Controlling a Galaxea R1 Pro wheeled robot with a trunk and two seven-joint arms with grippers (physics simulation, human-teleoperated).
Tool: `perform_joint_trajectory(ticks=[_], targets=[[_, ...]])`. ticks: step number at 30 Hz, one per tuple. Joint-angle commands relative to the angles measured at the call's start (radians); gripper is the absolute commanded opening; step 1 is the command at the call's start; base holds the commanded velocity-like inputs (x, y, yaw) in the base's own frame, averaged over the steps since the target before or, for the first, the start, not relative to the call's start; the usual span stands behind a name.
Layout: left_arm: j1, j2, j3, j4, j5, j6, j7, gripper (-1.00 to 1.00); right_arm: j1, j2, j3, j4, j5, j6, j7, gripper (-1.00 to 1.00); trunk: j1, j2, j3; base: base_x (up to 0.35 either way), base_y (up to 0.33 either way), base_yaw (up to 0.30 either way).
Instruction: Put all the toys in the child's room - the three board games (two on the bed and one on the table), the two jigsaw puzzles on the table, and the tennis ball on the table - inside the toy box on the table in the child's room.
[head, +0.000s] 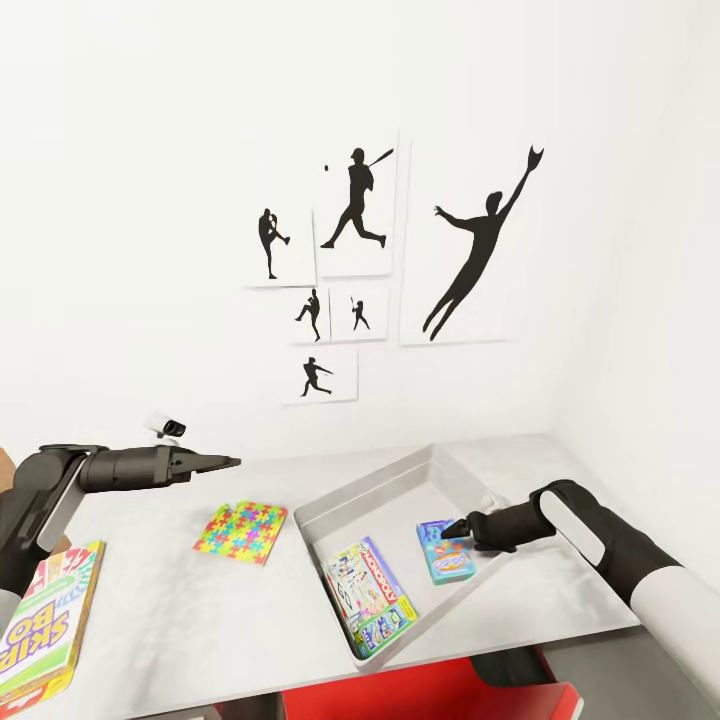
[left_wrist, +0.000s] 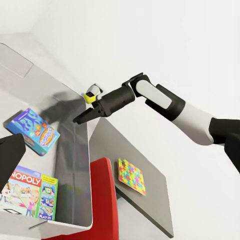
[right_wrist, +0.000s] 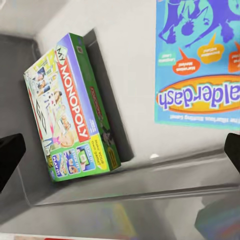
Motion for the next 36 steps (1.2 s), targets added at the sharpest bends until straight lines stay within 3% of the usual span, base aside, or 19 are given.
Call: perform_joint_trajectory(ticks=[1,11,19,25,30,36], targets=[[-0.001,0.001,-0.002,0.0,0.002,0.011,-0.003,1.0,-0.002,-0.001,0.003,0.0,0.009,0.0,0.01,1.0,0.001,-0.002,-0.002,0.0,0.0,0.0],[-0.001,0.0,-0.003,0.0,0.002,0.011,-0.003,1.0,-0.003,-0.008,-0.014,-0.012,0.006,0.0,0.014,1.0,0.001,-0.002,-0.002,0.0,0.0,0.0],[-0.001,0.001,-0.003,0.0,0.002,0.011,-0.003,1.0,-0.002,-0.011,-0.104,-0.047,0.0,0.0,0.016,1.0,0.001,-0.002,-0.002,0.0,0.0,0.0],[-0.001,0.001,-0.002,0.0,0.002,0.011,-0.003,1.0,0.007,-0.017,-0.18,-0.14,-0.003,0.0,0.018,1.0,0.001,-0.002,-0.002,0.0,0.0,0.0],[-0.001,0.001,-0.002,0.0,0.002,0.011,-0.003,1.0,0.019,-0.02,-0.209,-0.207,-0.004,0.0,0.033,1.0,0.001,-0.002,-0.002,0.0,0.0,0.0],[-0.001,0.001,-0.002,0.0,0.002,0.011,-0.003,1.0,0.063,-0.019,-0.223,-0.294,-0.003,0.0,0.096,1.0,0.001,-0.002,-0.001,0.0,0.0,0.0]])
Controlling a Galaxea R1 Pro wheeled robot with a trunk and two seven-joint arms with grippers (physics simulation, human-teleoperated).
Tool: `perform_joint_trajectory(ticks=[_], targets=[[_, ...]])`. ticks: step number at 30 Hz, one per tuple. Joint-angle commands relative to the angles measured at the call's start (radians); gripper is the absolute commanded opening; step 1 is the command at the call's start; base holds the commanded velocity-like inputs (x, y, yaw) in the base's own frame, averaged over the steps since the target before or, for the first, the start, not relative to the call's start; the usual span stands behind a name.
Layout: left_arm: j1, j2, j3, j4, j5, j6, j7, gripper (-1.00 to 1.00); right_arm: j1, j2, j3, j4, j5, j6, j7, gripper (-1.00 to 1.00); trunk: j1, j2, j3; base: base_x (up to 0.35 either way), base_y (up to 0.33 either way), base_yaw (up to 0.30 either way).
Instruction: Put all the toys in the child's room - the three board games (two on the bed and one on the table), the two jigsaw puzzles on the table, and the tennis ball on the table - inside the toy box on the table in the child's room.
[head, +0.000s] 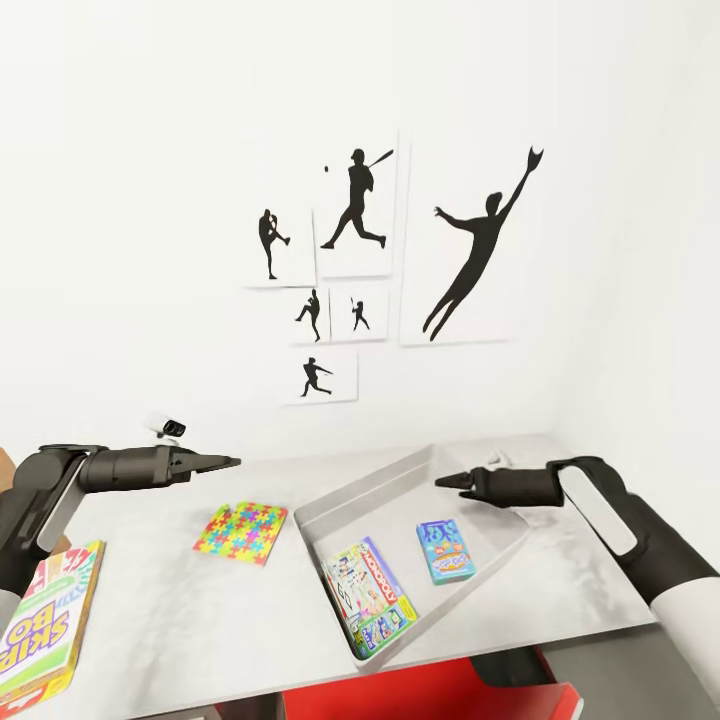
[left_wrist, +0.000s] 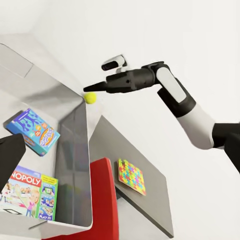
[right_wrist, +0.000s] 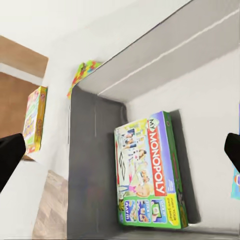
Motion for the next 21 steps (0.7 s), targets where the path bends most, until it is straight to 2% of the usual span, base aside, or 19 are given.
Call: perform_joint_trajectory(ticks=[1,5,10,12,13,16,17,21], targets=[[-0.001,0.001,-0.002,0.0,0.002,0.011,-0.003,1.0,0.008,-0.001,0.001,-0.018,0.011,0.0,0.023,1.0,0.001,-0.002,-0.002,0.0,0.0,0.0],[-0.001,0.002,-0.002,0.0,0.002,0.011,-0.003,1.0,0.054,0.0,-0.004,-0.099,0.012,0.0,0.071,1.0,0.001,-0.002,0.002,0.0,0.0,0.0],[-0.001,0.003,-0.002,0.0,0.003,0.011,-0.003,1.0,0.144,0.005,-0.065,-0.216,0.012,-0.001,0.118,1.0,0.001,-0.002,0.007,0.0,0.0,0.0],[-0.001,0.003,-0.002,0.0,0.003,0.011,-0.003,1.0,0.18,0.007,-0.106,-0.248,0.012,-0.012,0.126,1.0,0.001,-0.002,0.009,0.0,0.0,0.0],[-0.001,0.003,-0.002,0.0,0.004,0.011,-0.003,1.0,0.221,0.009,-0.151,-0.277,0.009,-0.034,0.133,1.0,0.001,-0.002,0.011,0.0,0.0,0.0],[-0.001,0.003,-0.002,0.0,0.004,0.011,-0.003,1.0,0.288,0.01,-0.222,-0.316,-0.001,-0.087,0.152,1.0,0.001,-0.002,0.015,0.0,0.0,0.0],[-0.001,0.002,-0.002,0.0,0.005,0.011,-0.003,1.0,0.334,0.011,-0.271,-0.341,-0.013,-0.125,0.176,1.0,0.001,-0.002,0.017,0.0,0.0,0.0],[-0.001,0.002,-0.002,0.0,0.005,0.011,-0.003,1.0,0.415,0.012,-0.361,-0.385,-0.038,-0.189,0.247,1.0,0.001,-0.002,0.023,0.0,0.0,0.0]])
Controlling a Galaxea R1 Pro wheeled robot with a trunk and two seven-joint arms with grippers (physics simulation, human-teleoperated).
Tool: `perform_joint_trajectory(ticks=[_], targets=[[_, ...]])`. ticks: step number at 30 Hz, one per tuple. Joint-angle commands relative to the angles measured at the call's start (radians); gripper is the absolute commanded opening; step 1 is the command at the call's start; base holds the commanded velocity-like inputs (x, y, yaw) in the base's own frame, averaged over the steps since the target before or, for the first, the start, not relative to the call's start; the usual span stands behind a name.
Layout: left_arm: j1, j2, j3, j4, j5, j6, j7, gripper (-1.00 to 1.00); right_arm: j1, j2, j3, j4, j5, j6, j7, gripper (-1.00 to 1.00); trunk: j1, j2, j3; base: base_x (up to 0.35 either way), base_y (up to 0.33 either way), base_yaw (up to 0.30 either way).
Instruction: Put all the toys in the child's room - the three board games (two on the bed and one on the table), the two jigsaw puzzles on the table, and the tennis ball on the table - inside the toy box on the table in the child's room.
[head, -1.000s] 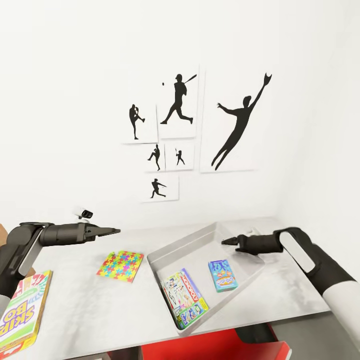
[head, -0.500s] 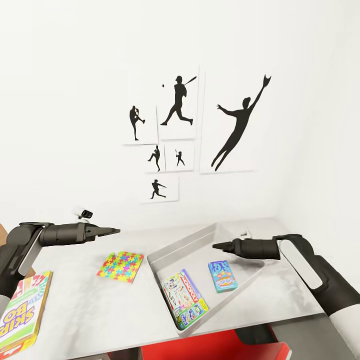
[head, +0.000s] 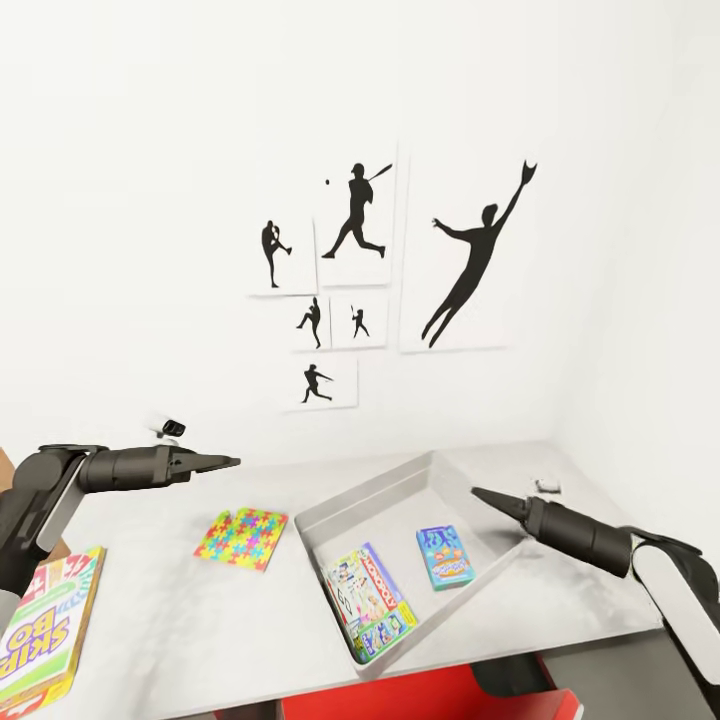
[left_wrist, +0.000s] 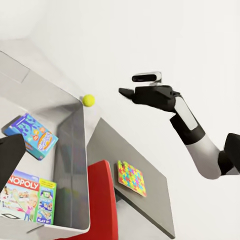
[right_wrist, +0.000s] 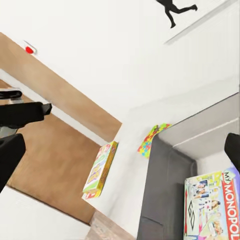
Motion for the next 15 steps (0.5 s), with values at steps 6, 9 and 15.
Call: perform_joint_trajectory(ticks=[6,9,15], targets=[[-0.001,-0.001,-0.003,0.0,0.001,0.011,-0.003,1.0,0.082,0.001,-0.093,-0.037,-0.015,-0.04,0.125,1.0,0.001,-0.002,0.007,0.0,0.0,0.0],[-0.001,-0.002,-0.004,0.0,0.001,0.011,-0.002,1.0,0.103,0.003,-0.113,-0.038,-0.013,-0.053,0.163,1.0,0.001,-0.002,0.012,0.0,0.0,0.0],[-0.001,-0.003,-0.004,0.0,-0.001,0.011,-0.001,1.0,0.114,0.017,-0.12,-0.037,-0.008,-0.12,0.181,1.0,0.001,-0.002,0.022,-0.008,0.0,0.0]])
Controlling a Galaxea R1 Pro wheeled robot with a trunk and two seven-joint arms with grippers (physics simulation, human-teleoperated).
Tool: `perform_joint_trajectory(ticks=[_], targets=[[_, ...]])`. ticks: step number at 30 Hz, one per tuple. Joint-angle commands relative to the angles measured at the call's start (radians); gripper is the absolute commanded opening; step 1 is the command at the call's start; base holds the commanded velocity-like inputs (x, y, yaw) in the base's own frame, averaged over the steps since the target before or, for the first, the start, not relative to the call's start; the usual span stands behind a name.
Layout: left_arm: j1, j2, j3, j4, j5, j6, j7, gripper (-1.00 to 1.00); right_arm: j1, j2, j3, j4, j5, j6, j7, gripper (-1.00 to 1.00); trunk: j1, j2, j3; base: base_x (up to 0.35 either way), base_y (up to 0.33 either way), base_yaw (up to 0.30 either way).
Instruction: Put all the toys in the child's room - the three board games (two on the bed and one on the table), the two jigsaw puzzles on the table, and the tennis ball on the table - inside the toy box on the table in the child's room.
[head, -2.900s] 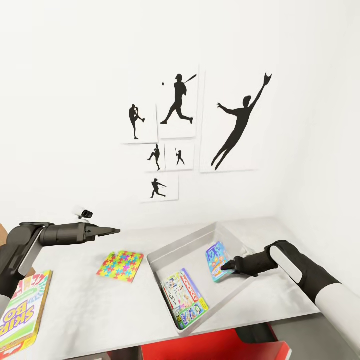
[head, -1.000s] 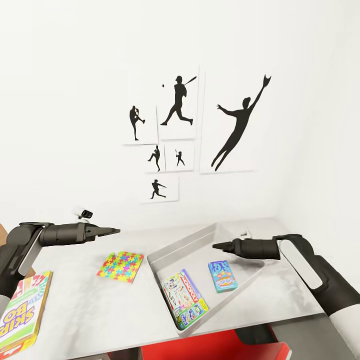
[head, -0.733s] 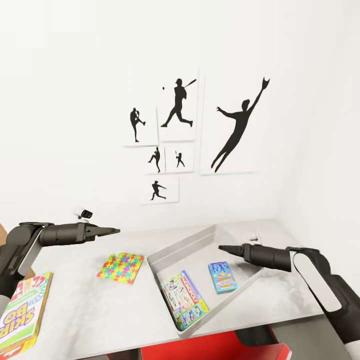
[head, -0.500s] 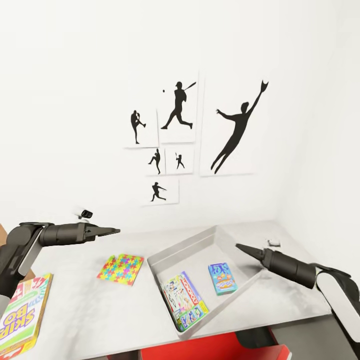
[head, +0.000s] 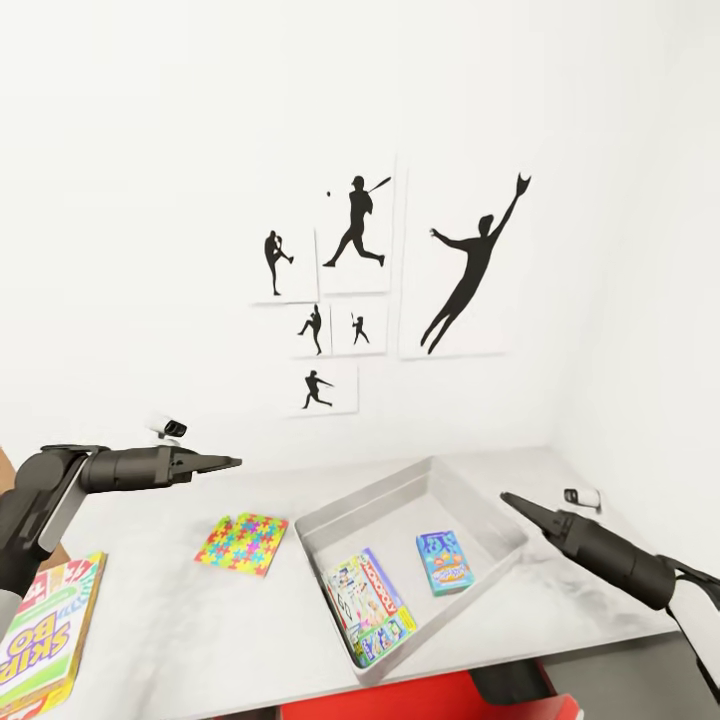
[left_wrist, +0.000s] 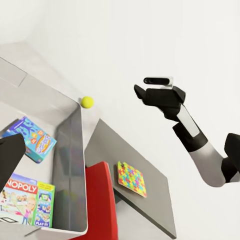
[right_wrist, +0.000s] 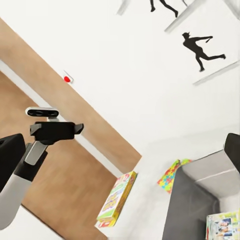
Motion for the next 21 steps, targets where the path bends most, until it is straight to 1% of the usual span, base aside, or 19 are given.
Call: perform_joint_trajectory(ticks=[1,4,7,21], targets=[[-0.001,0.001,-0.002,0.0,0.002,0.011,-0.003,1.0,0.0,0.001,-0.001,-0.003,-0.004,-0.007,0.002,1.0,0.001,-0.002,-0.001,-0.044,0.0,0.0],[-0.001,0.001,-0.002,-0.001,0.003,0.011,-0.003,1.0,0.001,0.003,-0.003,-0.011,-0.004,-0.038,0.007,1.0,0.001,-0.002,0.004,-0.069,0.0,0.0],[-0.001,0.001,-0.003,-0.001,0.003,0.011,-0.002,1.0,0.001,0.004,-0.005,-0.009,-0.004,-0.053,0.01,1.0,0.001,-0.002,0.009,-0.065,0.0,0.027],[0.0,0.0,-0.004,-0.001,0.003,0.011,-0.002,1.0,0.002,0.005,-0.006,-0.003,-0.003,-0.064,0.012,1.0,0.001,-0.002,0.014,-0.011,0.0,0.016]])
